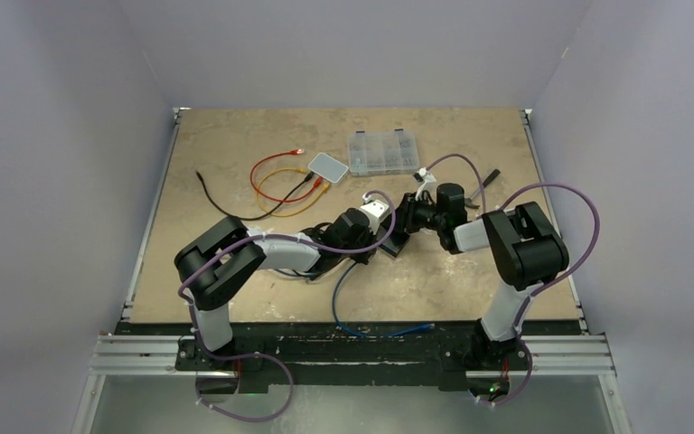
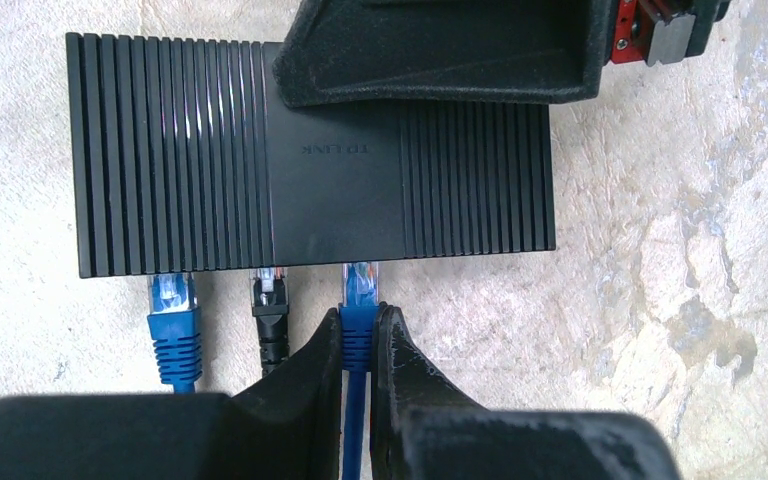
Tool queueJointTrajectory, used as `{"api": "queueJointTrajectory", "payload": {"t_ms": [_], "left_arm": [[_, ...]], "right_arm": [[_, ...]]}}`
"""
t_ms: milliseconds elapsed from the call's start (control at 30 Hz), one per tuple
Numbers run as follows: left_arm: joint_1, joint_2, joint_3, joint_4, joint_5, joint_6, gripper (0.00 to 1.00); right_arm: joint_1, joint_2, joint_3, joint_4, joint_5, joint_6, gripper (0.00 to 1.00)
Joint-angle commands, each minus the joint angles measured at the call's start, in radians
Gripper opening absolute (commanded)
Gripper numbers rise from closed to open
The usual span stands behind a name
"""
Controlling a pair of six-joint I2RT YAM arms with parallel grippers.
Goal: Insert the plug into the switch port
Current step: Insert the connector into the switch port.
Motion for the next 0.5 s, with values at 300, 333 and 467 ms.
{"api": "queueJointTrajectory", "payload": {"t_ms": [300, 333, 467], "left_arm": [[0.062, -0.028, 0.032, 0.247, -0.141, -0.026, 0.0], [0.063, -0.025, 0.041, 0.246, -0.153, -0.027, 0.0], [0.069, -0.007, 0.075, 0.289, -0.175, -0.034, 0.0]], "right_arm": [[0.052, 0.063, 0.016, -0.046, -0.213, 0.003, 0.25], [0.054, 0.065, 0.017, -0.045, -0.217, 0.003, 0.24], [0.057, 0.072, 0.019, -0.043, -0.229, 0.004, 0.24]]}}
